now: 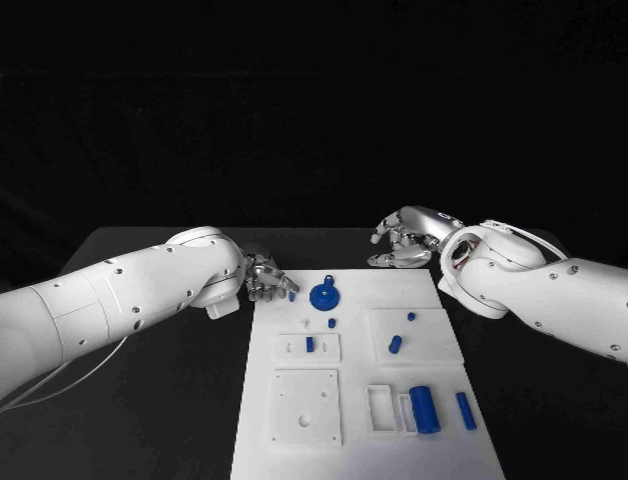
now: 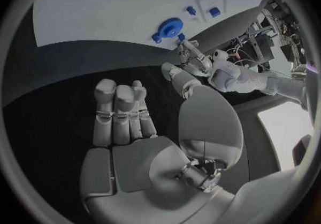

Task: Assemble the parts on the task board

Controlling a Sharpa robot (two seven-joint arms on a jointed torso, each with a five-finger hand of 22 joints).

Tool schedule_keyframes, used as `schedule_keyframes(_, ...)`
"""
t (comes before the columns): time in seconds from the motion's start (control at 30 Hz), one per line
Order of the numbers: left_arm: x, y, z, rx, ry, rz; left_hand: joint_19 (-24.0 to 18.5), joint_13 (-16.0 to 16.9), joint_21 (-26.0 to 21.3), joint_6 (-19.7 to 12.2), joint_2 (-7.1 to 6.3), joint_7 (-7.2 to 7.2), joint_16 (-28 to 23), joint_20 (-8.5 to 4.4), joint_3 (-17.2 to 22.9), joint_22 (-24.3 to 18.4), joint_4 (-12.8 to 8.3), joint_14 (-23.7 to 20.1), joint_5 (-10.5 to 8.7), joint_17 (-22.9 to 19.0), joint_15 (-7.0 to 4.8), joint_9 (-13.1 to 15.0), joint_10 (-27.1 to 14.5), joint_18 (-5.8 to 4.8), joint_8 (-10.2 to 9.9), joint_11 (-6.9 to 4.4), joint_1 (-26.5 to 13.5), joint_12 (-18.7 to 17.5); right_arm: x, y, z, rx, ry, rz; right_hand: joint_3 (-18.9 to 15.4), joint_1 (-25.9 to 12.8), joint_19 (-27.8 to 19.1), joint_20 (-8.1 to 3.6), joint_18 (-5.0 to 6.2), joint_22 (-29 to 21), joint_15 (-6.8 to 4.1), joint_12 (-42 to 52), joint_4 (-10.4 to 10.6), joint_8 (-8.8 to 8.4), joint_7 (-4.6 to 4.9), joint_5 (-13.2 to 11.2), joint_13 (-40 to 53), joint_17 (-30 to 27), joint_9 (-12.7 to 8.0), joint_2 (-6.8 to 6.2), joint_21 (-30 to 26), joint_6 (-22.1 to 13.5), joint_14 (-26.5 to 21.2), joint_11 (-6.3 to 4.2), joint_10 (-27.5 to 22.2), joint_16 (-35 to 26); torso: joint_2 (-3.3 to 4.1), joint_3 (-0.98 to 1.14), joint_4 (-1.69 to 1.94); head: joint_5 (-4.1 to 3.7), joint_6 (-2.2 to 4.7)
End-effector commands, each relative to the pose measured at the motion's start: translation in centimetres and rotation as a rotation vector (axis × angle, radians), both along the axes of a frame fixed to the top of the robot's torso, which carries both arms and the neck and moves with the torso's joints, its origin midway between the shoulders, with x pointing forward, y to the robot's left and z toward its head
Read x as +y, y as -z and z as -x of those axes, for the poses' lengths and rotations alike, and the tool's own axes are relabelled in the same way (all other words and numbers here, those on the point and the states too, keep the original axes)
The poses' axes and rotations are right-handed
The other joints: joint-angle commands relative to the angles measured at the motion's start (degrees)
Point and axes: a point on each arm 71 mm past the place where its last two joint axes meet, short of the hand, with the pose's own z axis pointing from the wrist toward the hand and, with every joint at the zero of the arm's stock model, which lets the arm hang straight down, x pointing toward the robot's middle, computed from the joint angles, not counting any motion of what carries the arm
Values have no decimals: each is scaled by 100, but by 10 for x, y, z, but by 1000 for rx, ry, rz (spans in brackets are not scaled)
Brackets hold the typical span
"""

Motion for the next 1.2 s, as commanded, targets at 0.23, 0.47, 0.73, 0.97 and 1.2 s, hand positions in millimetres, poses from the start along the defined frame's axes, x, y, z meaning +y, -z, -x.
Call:
schedule_keyframes(0.23,-6,4,2,14,28,3,8,18,30,8,131,-25,5,-737,-15,-13,-119,30,-18,11,-3,-16,51,18,31,-19,53,-43,1,0,0,-4,-9,4,-9,69,-2,-53,275,50,-2,31,39,29,154,16,-7,-8,8,-3,-29,-93,-6,-15,-23,-28,10,0,-4,4,-16)
schedule_keyframes(0.47,-4,5,1,14,23,5,7,34,46,23,350,-29,8,-740,-19,-21,-279,39,-13,17,-9,-38,74,17,38,-22,154,-59,1,0,0,-4,-9,4,-8,71,-2,-53,275,50,-2,32,40,29,154,16,-9,-9,8,-2,-31,-92,-6,-15,-23,-28,3,2,-3,-1,-31)
schedule_keyframes(0.73,-7,5,4,22,39,5,9,56,71,75,694,-38,15,-746,20,-32,-537,59,-10,25,-17,-67,120,12,63,-30,304,-81,2,0,0,0,-10,6,-7,73,-1,-53,275,50,-3,33,42,30,153,17,-11,-11,9,-1,-32,-91,-5,-16,-22,-29,-1,1,-4,3,-40)
schedule_keyframes(0.97,-9,6,6,29,51,5,9,67,92,128,938,-49,16,-748,97,-42,-806,77,-3,29,-17,-89,170,5,91,-39,466,-109,3,0,-1,0,-11,6,-7,74,1,-53,275,50,-3,35,45,30,153,17,-13,-11,9,-1,-33,-91,-4,-16,-21,-29,1,0,1,2,-43)
schedule_keyframes(1.2,-5,6,6,24,39,7,27,74,113,213,1073,-71,23,-750,146,-52,-982,109,9,33,-19,-96,228,1,136,-56,536,-129,2,0,-1,1,-11,7,-7,75,2,-52,275,51,-3,36,47,31,153,17,-15,-12,9,-1,-34,-90,-3,-16,-21,-29,2,-3,-3,4,-47)
